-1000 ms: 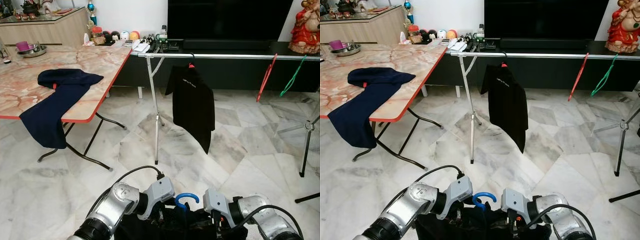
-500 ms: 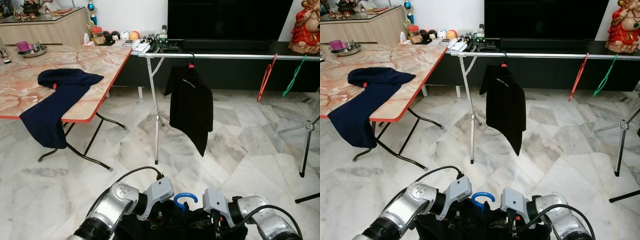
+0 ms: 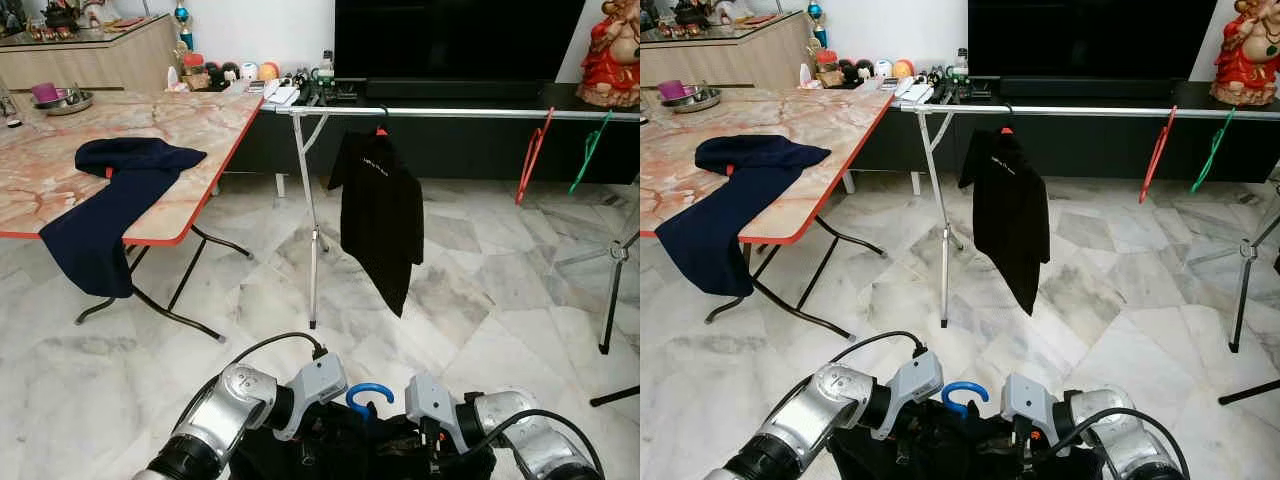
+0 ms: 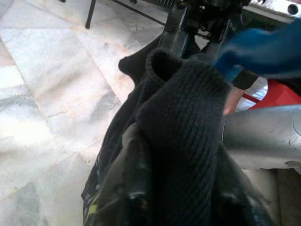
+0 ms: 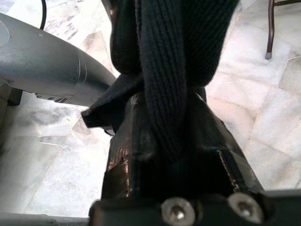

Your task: Hang hanger

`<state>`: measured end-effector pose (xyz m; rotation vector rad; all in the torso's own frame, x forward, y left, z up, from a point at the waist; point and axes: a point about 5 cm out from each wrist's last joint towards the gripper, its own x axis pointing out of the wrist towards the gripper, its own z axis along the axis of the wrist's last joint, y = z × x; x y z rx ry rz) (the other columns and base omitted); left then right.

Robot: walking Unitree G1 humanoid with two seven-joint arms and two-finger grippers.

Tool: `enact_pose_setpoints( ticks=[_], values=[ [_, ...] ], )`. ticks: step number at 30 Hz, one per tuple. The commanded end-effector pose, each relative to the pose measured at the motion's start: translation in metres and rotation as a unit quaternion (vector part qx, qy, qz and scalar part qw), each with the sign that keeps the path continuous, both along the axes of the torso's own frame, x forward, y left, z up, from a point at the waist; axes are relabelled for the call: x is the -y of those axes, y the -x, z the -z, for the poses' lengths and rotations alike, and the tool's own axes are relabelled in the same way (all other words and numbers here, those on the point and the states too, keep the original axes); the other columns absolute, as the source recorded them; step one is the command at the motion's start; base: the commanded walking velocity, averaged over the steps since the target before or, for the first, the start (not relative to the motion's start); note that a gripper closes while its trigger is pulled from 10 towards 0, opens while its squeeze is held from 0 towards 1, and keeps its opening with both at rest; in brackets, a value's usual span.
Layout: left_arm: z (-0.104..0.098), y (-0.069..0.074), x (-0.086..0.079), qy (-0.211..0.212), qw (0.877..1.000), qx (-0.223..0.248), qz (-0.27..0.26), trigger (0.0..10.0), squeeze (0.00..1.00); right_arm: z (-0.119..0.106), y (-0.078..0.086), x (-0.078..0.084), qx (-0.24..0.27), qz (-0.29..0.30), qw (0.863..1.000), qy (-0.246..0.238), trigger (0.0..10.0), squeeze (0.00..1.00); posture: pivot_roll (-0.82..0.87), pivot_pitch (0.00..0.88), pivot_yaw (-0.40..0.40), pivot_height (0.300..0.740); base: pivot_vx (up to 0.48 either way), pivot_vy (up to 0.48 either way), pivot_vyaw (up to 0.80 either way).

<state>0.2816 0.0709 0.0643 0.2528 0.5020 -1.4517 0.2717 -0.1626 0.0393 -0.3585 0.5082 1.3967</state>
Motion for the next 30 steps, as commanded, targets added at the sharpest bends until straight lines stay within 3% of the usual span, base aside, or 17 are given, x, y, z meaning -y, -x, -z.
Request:
enact_pose_setpoints(
  ticks=[1, 20, 21, 22, 23, 28, 29, 30],
  values=[
    [0.0040, 0.0027, 0.0002, -0.005, 1.000, -0.015, 0.006, 0.0, 0.00, -0.0218, -0.0158, -0.0041, 0.048, 0.020, 0.998, -0.044, 0.0, 0.00, 0.00, 0.000, 0.023, 0.740, 0.000, 0.000, 0.00],
    [0.0078, 0.0069, 0.0008, -0.006, 1.000, -0.021, 0.014, 0.0, 0.00, -0.0212, -0.0175, -0.0001, 0.066, 0.042, 0.996, -0.039, 0.0, 0.00, -0.01, 0.000, 0.029, 0.740, 0.000, 0.000, 0.00],
    [0.0079, 0.0071, 0.0006, -0.006, 1.000, -0.020, 0.015, 0.0, 0.00, -0.0212, -0.0183, 0.0009, 0.071, 0.047, 0.996, -0.035, 3.5, 0.00, -0.01, 0.000, 0.029, 0.740, 0.000, 0.000, 0.00],
    [0.0078, 0.0071, 0.0005, -0.006, 1.000, -0.020, 0.015, 0.0, 0.00, -0.0212, -0.0188, 0.0013, 0.073, 0.050, 0.996, -0.033, 3.5, 0.00, -0.01, 0.000, 0.029, 0.740, 0.000, 0.000, 0.00],
    [0.0073, 0.0068, 0.0002, -0.005, 1.000, -0.020, 0.015, 0.0, 0.00, -0.0205, -0.0195, 0.0025, 0.069, 0.054, 0.996, -0.028, 10.0, 0.00, -0.01, 0.000, 0.027, 0.740, 0.000, 0.000, 0.00],
    [0.0058, 0.0058, -0.0001, -0.003, 1.000, -0.020, 0.013, 0.0, 0.00, -0.0191, -0.0201, 0.0053, 0.050, 0.061, 0.997, -0.024, 10.0, 0.00, 0.00, 0.000, 0.020, 0.740, 0.000, 0.000, 0.00],
    [0.0052, 0.0054, -0.0001, -0.002, 1.000, -0.020, 0.012, 0.0, 0.00, -0.0198, -0.0202, 0.0055, 0.050, 0.060, 0.997, -0.026, 10.0, 0.07, 0.00, 0.000, 0.018, 0.740, 0.000, 0.000, 0.00],
    [0.0047, 0.0050, -0.0002, 0.000, 1.000, -0.020, 0.009, 0.0, 0.00, -0.0204, -0.0200, 0.0058, 0.048, 0.059, 0.997, -0.028, 10.0, 1.00, 0.00, 0.004, 0.018, 0.740, 0.000, 0.000, 0.00]
  ],
)
